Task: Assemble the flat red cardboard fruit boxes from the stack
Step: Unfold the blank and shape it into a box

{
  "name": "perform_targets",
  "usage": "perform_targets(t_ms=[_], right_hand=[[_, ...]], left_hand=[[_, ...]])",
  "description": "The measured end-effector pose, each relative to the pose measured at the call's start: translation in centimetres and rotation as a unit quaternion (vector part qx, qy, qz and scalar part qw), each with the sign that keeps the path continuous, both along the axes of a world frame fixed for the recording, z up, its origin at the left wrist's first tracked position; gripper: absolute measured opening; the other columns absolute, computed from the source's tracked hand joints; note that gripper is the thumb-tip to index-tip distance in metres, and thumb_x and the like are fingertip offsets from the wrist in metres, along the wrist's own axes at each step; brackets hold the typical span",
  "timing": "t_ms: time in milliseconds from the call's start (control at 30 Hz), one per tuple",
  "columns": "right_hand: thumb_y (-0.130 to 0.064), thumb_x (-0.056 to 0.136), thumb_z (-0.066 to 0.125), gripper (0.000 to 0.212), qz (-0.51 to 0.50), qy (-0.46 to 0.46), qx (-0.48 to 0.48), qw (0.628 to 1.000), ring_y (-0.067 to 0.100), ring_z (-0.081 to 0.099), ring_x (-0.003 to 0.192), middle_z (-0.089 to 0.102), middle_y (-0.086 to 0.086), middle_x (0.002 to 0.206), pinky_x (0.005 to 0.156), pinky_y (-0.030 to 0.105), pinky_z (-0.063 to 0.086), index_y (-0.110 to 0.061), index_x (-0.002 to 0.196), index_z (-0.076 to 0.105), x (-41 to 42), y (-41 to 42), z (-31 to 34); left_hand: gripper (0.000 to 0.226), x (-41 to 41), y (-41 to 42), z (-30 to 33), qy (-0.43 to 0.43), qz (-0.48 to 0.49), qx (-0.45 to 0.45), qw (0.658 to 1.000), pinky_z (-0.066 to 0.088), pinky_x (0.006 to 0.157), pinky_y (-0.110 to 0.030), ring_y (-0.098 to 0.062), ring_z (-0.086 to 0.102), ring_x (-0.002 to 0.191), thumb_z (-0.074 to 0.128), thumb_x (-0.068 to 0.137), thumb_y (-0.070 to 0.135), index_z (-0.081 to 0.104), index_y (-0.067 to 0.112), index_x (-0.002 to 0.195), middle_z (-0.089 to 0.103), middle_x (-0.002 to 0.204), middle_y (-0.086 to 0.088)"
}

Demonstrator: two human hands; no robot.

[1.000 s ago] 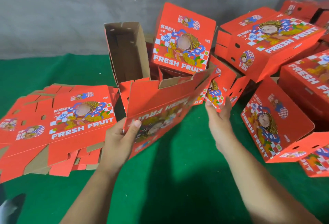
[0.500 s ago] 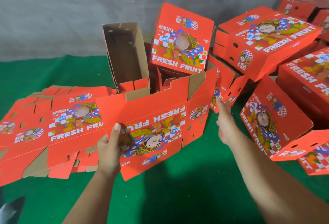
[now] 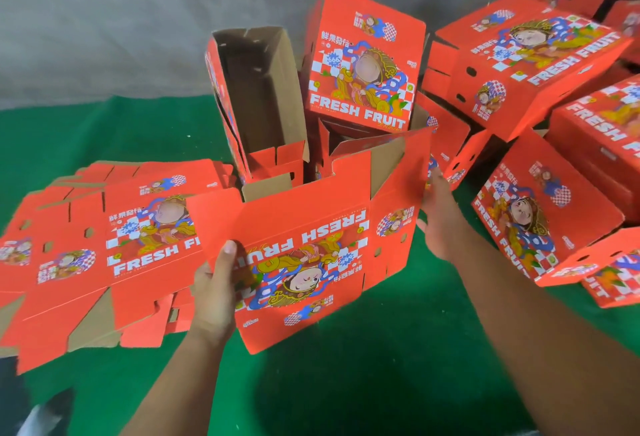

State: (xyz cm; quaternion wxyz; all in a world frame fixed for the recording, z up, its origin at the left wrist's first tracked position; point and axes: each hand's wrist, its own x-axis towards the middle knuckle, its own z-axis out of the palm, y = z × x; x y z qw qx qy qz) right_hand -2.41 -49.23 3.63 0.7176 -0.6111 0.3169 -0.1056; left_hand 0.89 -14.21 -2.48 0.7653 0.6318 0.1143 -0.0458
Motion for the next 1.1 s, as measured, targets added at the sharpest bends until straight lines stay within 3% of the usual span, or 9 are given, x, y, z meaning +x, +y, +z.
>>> perform_targets(t_ms=[233,367,467,567,733,833,933,1000,1100], right_hand=[[-0.066,0.098,0.052,0.061,-0.066,-0.042,0.053,0.996,0.007,0.046,0.143,0.052,-0.011,0.154,0.122,0.039,0.035,-0.035,0.15,0.051,-1.9,4.7,-0.6],[-0.068,0.1,0.043,0.062,-0.012,-0.071,0.073,0.995,0.013,0.06,0.131,0.066,-0.003,0.141,0.117,0.041,0.043,-0.027,0.143,0.06,-2.9,7.0,-0.1],[-0.078,0.078,0.053,0.073,0.008,-0.083,0.13,0.988,0.02,0.076,0.101,0.077,0.004,0.117,0.084,0.039,0.063,-0.027,0.128,0.069,-3.4,7.7,0.7],[-0.063,0.098,0.054,0.047,0.066,-0.111,0.103,0.986,0.017,0.073,0.087,0.076,-0.003,0.099,0.08,0.041,0.057,-0.032,0.132,0.062,-3.7,6.0,0.7],[-0.019,0.103,0.055,0.054,0.164,-0.115,0.045,0.979,0.006,0.067,0.068,0.07,-0.013,0.079,0.064,0.031,0.052,-0.041,0.146,0.032,-4.6,3.5,-0.2],[0.005,0.099,0.056,0.073,0.157,-0.115,0.008,0.981,0.008,0.066,0.066,0.07,-0.009,0.08,0.058,0.028,0.054,-0.039,0.154,0.038,-4.8,2.4,-0.5],[-0.002,0.102,0.058,0.041,0.083,-0.099,0.052,0.99,0.01,0.071,0.068,0.075,-0.007,0.081,0.056,0.026,0.056,-0.022,0.138,0.058,-4.8,1.3,-0.2],[-0.009,0.103,0.06,0.017,0.063,-0.076,0.078,0.992,0.011,0.073,0.066,0.075,-0.006,0.076,0.054,0.024,0.056,-0.02,0.114,0.066,-5.2,1.0,-0.2],[-0.007,0.096,0.066,0.013,0.076,-0.066,0.071,0.992,0.013,0.069,0.062,0.071,-0.005,0.066,0.052,0.022,0.053,-0.018,0.093,0.062,-5.6,0.4,-0.3]], left_hand=[[0.056,0.7,3.9,0.9,-0.045,-0.036,0.046,0.997,0.057,0.05,-0.025,-0.007,0.07,0.061,0.068,0.065,0.077,0.059,0.029,0.091,0.072,0.066,0.018],[0.066,-0.2,3.3,1.5,-0.105,-0.113,0.063,0.986,0.064,0.071,-0.041,-0.024,0.075,0.102,0.072,0.073,0.076,0.058,0.044,0.129,0.074,0.116,-0.003],[0.081,-1.2,1.8,1.9,-0.154,-0.113,0.102,0.976,0.056,0.07,-0.012,-0.003,0.061,0.123,0.07,0.078,0.066,0.037,0.042,0.147,0.048,0.149,0.004],[0.091,-2.2,1.3,2.0,-0.213,-0.085,0.199,0.953,0.037,0.098,0.0,0.004,0.024,0.145,0.062,0.082,0.072,0.022,0.042,0.158,0.027,0.147,0.025],[0.061,-2.6,-0.5,2.8,-0.226,-0.102,0.242,0.938,0.025,0.122,-0.032,-0.024,0.015,0.15,0.057,0.09,0.056,0.047,0.022,0.14,0.031,0.151,-0.02],[0.034,-3.2,-1.4,3.9,-0.249,-0.118,0.198,0.94,0.045,0.102,-0.011,0.002,0.031,0.145,0.067,0.094,0.037,0.06,0.032,0.126,0.027,0.158,-0.012],[0.02,-3.7,-1.6,4.8,-0.227,-0.149,0.232,0.934,0.04,0.116,-0.041,-0.008,0.025,0.153,0.07,0.087,0.051,0.073,0.046,0.106,0.03,0.157,0.024],[0.023,-3.8,-1.6,5.5,-0.212,-0.143,0.282,0.925,0.025,0.124,-0.047,-0.003,0.014,0.156,0.063,0.082,0.063,0.074,0.051,0.098,0.029,0.16,0.02],[0.034,-4.1,-2.3,6.4,-0.207,-0.13,0.253,0.936,0.036,0.117,-0.058,-0.02,0.04,0.147,0.054,0.091,0.063,0.071,0.047,0.115,0.047,0.149,0.014]])
